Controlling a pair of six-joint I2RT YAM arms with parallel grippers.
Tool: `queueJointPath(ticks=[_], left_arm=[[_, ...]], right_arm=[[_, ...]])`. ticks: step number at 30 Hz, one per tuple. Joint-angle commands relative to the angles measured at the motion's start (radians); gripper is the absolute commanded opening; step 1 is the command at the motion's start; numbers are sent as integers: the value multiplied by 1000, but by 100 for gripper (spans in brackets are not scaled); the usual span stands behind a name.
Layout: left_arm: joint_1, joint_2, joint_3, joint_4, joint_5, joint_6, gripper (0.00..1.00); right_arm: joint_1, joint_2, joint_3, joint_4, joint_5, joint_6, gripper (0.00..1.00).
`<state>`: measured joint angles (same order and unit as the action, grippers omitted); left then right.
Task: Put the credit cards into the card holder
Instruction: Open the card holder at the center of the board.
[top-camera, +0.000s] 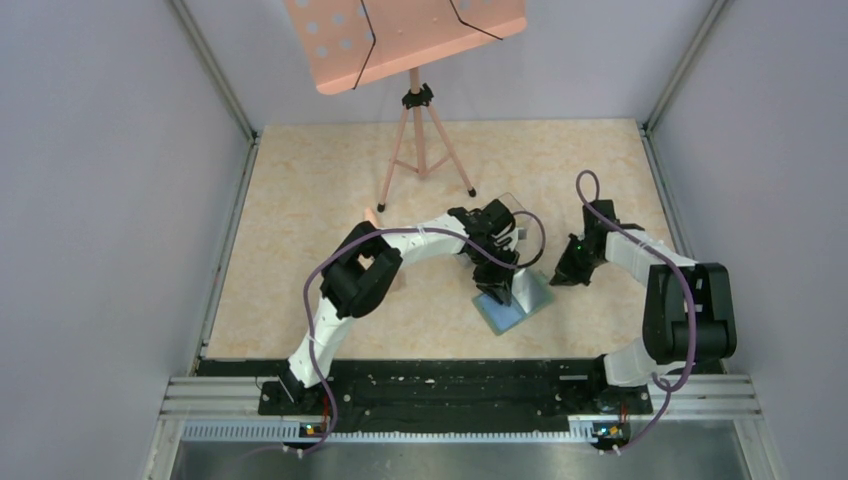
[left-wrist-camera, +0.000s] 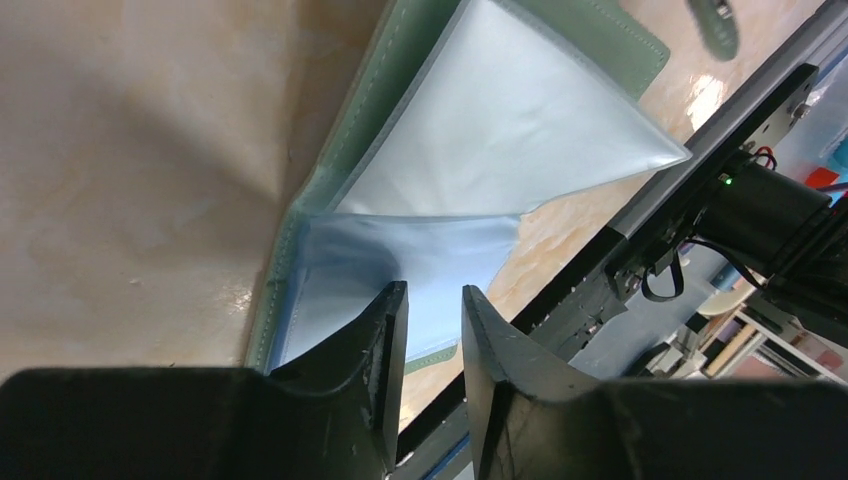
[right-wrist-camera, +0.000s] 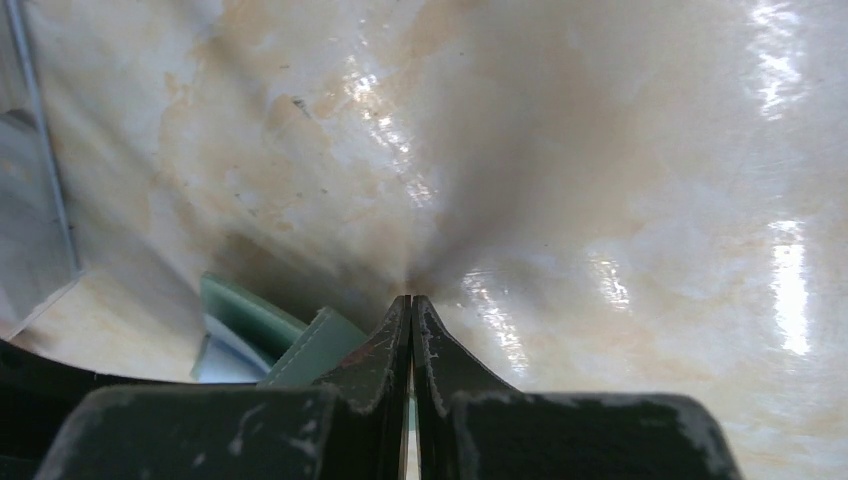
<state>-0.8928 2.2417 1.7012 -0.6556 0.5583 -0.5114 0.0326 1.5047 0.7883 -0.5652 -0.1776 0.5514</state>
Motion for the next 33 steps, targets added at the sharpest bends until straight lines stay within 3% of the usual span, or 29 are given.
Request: queueJointPath(ticks=[1, 5, 17, 25, 33], left_arm=[[-5, -40, 65, -2, -52, 63, 34], [0, -69, 101, 1, -73, 78, 38], [3, 6, 167, -56, -50, 93, 37], [3, 34, 171, -92, -29, 101, 37], [3, 69, 180, -115, -16, 115, 35]], right_arm=[[-28, -29, 36, 37, -138, 26, 0], [-28, -98, 55, -27, -153, 3, 0], [-28, -258, 47, -233, -184, -64, 0], [-28, -104, 17, -92, -356, -40, 0], [-28, -19, 73, 20, -258, 9, 0]])
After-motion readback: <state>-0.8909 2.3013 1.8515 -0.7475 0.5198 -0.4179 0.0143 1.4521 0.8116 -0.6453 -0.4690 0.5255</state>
